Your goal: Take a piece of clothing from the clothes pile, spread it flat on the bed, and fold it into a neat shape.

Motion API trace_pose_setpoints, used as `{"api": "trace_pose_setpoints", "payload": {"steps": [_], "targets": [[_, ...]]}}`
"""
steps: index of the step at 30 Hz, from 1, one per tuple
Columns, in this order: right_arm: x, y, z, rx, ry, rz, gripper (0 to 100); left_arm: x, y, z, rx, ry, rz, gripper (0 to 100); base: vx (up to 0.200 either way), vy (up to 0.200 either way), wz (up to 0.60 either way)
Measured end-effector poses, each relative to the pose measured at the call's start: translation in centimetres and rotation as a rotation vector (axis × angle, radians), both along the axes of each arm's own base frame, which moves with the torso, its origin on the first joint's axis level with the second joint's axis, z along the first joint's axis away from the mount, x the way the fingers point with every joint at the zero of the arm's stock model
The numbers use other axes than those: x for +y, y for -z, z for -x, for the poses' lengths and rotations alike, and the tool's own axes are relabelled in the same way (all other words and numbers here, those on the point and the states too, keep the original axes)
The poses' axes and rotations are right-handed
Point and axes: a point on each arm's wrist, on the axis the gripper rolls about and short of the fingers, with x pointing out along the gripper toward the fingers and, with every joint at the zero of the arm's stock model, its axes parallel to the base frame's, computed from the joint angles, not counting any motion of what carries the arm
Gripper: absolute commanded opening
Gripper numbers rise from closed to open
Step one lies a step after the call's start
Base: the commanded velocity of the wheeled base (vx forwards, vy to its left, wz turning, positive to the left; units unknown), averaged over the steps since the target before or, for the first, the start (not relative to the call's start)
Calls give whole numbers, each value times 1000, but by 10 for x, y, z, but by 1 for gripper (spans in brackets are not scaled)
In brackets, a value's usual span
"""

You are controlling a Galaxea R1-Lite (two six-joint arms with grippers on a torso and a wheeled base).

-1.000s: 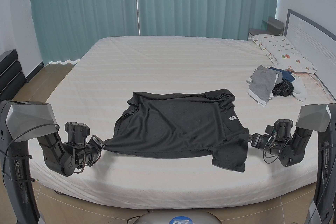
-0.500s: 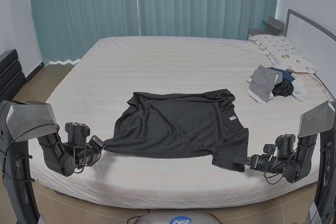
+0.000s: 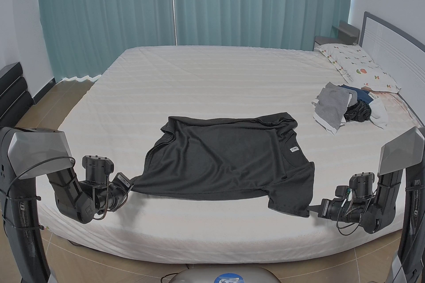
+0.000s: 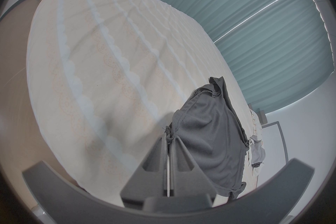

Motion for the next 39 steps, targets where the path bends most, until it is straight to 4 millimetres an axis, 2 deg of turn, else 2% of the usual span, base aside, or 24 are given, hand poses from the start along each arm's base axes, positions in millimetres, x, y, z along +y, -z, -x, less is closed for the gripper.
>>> {"api": "trace_pose_setpoints", "payload": {"steps": [7, 12, 13, 16, 19, 33, 34, 39], "targets": [[-6, -12, 21, 24, 25, 13, 0, -1, 1, 5, 12, 27, -29, 0, 0, 0, 0], [-17, -16, 40, 33, 49, 28, 0, -4, 4, 13, 32, 76, -78, 0, 0, 0, 0], [-19, -18, 40, 12, 53, 31, 100, -4, 5, 14, 35, 81, -82, 0, 0, 0, 0], [-22, -18, 39, -44, 61, 36, 100, -5, 5, 16, 40, 91, -90, 0, 0, 0, 0], [-20, -10, 38, -27, 55, 37, 100, -5, 6, 16, 41, 94, -93, 0, 0, 0, 0], [15, 7, 2, -72, -2, 0, 100, -1, 9, 8, 32, 79, -93, 0, 0, 0, 0], [17, 9, 1, -66, -7, 2, 0, 0, 9, 8, 31, 76, -93, 0, 0, 0, 0], [20, 13, -1, -43, -16, 6, 0, 3, 10, 7, 33, 67, -93, 0, 0, 0, 0]]}}
